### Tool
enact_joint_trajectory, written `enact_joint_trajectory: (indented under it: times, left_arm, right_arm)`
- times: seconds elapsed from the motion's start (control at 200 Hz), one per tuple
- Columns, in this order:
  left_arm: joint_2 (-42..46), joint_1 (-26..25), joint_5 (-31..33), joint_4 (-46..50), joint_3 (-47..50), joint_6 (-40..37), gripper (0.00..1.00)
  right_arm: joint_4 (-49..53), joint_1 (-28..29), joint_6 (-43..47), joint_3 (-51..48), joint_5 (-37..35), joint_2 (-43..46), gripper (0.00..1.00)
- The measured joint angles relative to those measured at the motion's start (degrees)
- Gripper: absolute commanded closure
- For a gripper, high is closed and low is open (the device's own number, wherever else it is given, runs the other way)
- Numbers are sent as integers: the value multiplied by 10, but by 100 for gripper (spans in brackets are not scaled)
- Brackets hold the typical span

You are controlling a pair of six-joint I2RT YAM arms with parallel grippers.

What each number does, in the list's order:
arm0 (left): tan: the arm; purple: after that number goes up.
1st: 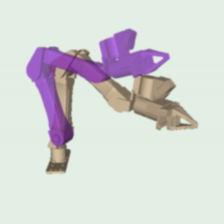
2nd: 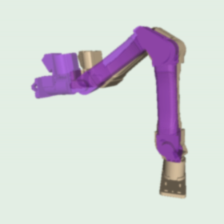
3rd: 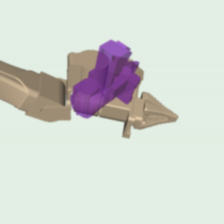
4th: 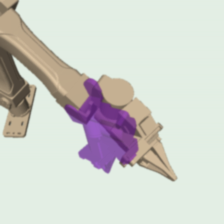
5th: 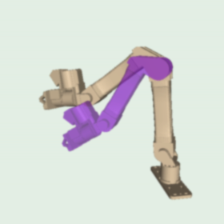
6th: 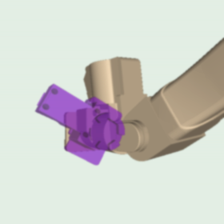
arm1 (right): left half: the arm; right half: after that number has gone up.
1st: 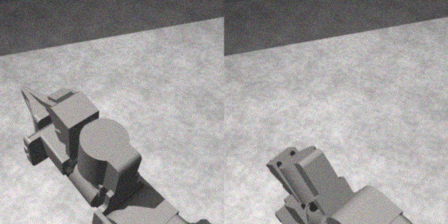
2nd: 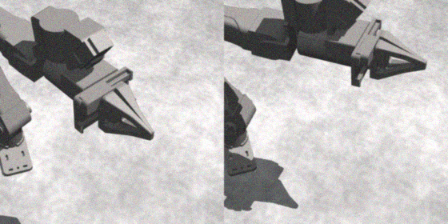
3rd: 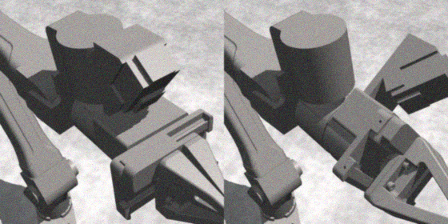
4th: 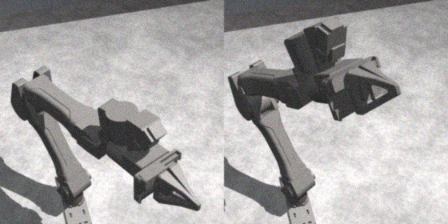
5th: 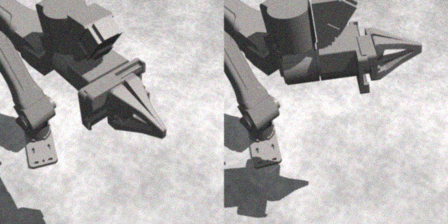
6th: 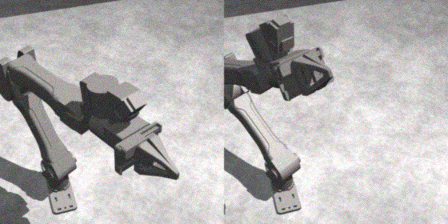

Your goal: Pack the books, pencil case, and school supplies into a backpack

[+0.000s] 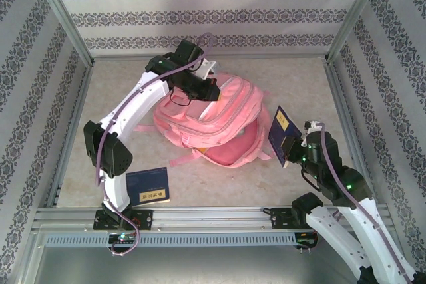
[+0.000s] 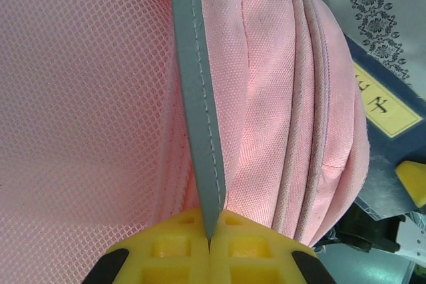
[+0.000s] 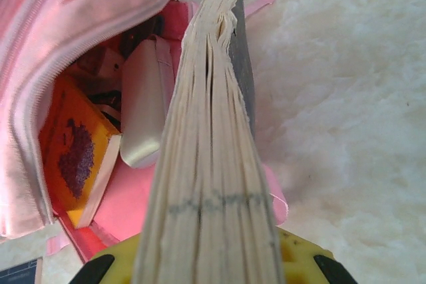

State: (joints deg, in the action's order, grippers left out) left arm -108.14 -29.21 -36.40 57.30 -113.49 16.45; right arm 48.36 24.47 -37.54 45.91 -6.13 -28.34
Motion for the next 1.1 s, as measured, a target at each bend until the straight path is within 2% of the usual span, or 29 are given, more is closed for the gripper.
enact_joint_trajectory:
  times: [0.26, 0.45, 0.665, 0.854, 0.979, 1.099]
  left_arm:
    - [-13, 11, -36, 2, -13, 5, 100]
    - [-14, 30, -69, 2, -22, 18, 100]
    - [-16, 38, -101, 1, -28, 32, 100]
    - [-16, 41, -120, -2, -28, 37, 100]
    - [-17, 44, -131, -5, -28, 40, 100]
    - [-18, 46, -138, -12, -28, 48, 100]
  right_arm:
    - [31, 0, -24, 54, 5, 9, 100]
    - [9, 0, -87, 39, 87, 7, 100]
    - [-177, 0, -195, -109, 225, -10, 100]
    - [-345, 0, -243, -171, 273, -70, 100]
    - [-469, 0, -254, -190, 284, -151, 100]
    - [-574, 5, -251, -186, 296, -273, 100]
